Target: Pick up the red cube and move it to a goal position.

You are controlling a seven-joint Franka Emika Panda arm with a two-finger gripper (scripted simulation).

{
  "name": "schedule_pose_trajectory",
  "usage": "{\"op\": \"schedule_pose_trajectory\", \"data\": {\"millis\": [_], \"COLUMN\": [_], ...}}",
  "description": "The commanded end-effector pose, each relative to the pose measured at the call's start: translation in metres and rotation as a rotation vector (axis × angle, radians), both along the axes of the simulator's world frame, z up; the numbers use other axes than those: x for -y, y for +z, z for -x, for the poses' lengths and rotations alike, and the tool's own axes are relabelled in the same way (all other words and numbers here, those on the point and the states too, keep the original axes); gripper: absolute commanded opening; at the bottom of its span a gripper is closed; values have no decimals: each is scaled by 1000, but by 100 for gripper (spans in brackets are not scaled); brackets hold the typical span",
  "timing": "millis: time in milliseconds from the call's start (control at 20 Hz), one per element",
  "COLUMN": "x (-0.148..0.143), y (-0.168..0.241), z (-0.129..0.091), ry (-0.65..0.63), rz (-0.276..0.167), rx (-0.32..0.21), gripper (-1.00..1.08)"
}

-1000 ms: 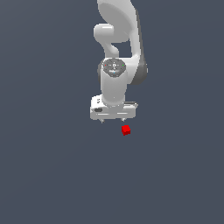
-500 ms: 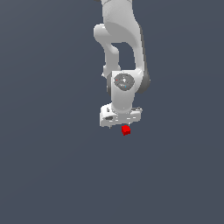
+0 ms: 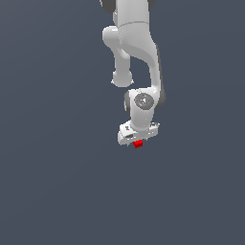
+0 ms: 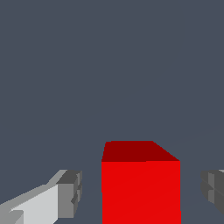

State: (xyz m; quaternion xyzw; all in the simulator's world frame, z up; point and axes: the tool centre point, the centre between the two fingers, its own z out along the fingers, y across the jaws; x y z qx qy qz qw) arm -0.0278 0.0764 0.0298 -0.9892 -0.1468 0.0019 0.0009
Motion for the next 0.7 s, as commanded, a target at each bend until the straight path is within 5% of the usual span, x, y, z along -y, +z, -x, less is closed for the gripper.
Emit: {"op": "schedule_pose_trajectory", "data": {"millis": [0,300,350,650], "x": [-4,-5,-5,-5], "y": [-7,-10,-10,-10], "z": [1,0,0,0], "ry": [15,20,20,20], "rz": [0,1,1,1], "rx": [3,4,4,4], "gripper": [100,100,-100,-100]}}
